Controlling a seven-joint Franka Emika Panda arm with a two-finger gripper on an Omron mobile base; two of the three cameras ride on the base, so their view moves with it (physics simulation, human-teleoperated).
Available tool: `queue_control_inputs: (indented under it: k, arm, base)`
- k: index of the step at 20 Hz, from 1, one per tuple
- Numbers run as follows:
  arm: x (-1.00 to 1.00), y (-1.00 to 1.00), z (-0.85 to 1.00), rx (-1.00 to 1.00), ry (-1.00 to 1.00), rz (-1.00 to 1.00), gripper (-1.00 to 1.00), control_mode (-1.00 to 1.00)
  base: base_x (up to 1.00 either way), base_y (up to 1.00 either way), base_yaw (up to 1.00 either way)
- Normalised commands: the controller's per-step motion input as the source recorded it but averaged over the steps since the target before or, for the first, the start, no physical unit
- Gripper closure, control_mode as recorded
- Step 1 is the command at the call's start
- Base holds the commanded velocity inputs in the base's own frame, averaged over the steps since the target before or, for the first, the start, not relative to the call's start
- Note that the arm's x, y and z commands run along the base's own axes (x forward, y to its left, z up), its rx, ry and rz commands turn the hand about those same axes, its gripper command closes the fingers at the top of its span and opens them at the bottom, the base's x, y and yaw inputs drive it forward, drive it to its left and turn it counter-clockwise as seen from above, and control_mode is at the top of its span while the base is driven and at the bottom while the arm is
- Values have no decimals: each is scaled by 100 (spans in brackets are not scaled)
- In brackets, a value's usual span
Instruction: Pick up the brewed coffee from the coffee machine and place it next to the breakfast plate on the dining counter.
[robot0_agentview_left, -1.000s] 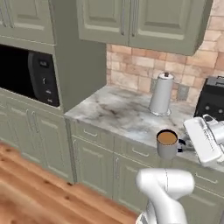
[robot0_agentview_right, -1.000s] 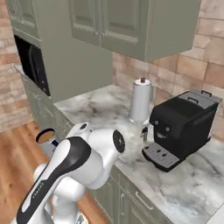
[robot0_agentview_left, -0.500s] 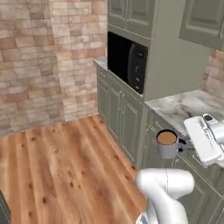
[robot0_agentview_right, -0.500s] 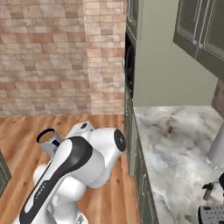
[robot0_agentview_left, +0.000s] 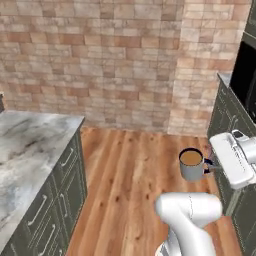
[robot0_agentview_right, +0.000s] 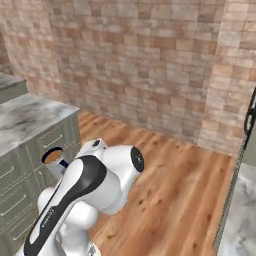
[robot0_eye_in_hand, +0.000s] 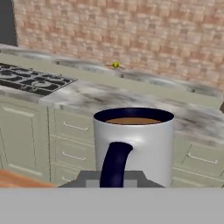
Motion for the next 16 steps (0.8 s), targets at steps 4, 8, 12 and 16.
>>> queue_control_inputs:
  k: [4, 8, 12, 16]
  arm:
    - [0, 0, 0, 0, 0, 0, 100, 100]
    - [0, 0, 0, 0, 0, 0, 100, 100]
    - [0, 0, 0, 0, 0, 0, 100, 100]
    - [0, 0, 0, 0, 0, 0, 100, 100]
  base:
    - [61, -30, 81]
    - [58, -30, 81]
    - [98, -73, 48]
    - [100, -99, 39]
